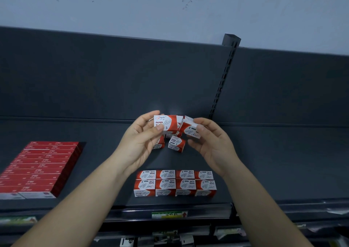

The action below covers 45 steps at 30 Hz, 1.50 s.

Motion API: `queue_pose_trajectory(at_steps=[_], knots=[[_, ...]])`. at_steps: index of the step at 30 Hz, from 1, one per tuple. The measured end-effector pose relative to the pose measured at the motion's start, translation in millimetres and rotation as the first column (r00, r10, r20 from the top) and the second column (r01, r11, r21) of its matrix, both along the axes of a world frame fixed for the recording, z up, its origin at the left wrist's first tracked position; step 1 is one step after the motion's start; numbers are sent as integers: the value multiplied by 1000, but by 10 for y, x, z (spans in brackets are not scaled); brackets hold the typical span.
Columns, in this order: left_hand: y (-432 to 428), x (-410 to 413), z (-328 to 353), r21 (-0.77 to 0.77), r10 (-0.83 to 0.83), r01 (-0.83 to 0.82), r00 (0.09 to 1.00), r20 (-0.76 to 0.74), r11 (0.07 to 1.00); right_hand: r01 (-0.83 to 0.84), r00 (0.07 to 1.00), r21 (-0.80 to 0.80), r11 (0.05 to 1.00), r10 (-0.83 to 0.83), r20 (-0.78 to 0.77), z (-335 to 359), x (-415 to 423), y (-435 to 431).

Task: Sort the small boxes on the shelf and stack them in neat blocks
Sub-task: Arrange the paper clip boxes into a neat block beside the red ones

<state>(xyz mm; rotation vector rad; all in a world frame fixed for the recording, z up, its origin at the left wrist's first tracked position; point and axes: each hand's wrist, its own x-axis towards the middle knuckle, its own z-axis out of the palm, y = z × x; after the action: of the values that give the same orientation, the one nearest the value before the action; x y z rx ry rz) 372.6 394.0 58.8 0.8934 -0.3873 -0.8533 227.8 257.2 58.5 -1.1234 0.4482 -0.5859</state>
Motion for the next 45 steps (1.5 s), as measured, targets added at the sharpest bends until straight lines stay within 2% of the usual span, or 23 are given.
queue_pose_trajectory(at_steps=[6,8,14,19,21,26,30,37,42,45], knots=[[-7,-10,-6,-5,-19,19,1000,-6,1000,17,996,-223,975,-37,-87,-68,45,1],[-12,-20,-10,12,-14,14,1000,-8,1000,28,994,-245,969,-52,-92,-80,55,-5],[-5,-13,-31,19,-31,31,1000,-5,999,-35,999,-4,999,35,-33,-82,116,14],[-10,-26,-35,-1,-88,88,996,-13,996,-34,993,-7,999,33,-114,-94,210,98],[-16,-24,-28,-7,-98,98,995,-34,995,5,997,104,995,3,-76,-124,251,98],[-5,-4,-32,1,-114,114,992,-51,993,-38,997,382,923,7,81,-161,277,54],[11,25,-41,3,-110,110,993,-51,994,-108,974,601,792,-38,224,-106,236,35],[-5,15,-49,7,-101,102,994,-49,995,-89,983,620,780,-33,182,-60,207,69],[-9,3,-69,12,-97,98,994,-49,995,-37,999,523,852,34,16,-113,174,65],[-5,-7,-83,7,-93,93,995,-25,996,-23,1000,502,865,25,3,-116,154,78]])
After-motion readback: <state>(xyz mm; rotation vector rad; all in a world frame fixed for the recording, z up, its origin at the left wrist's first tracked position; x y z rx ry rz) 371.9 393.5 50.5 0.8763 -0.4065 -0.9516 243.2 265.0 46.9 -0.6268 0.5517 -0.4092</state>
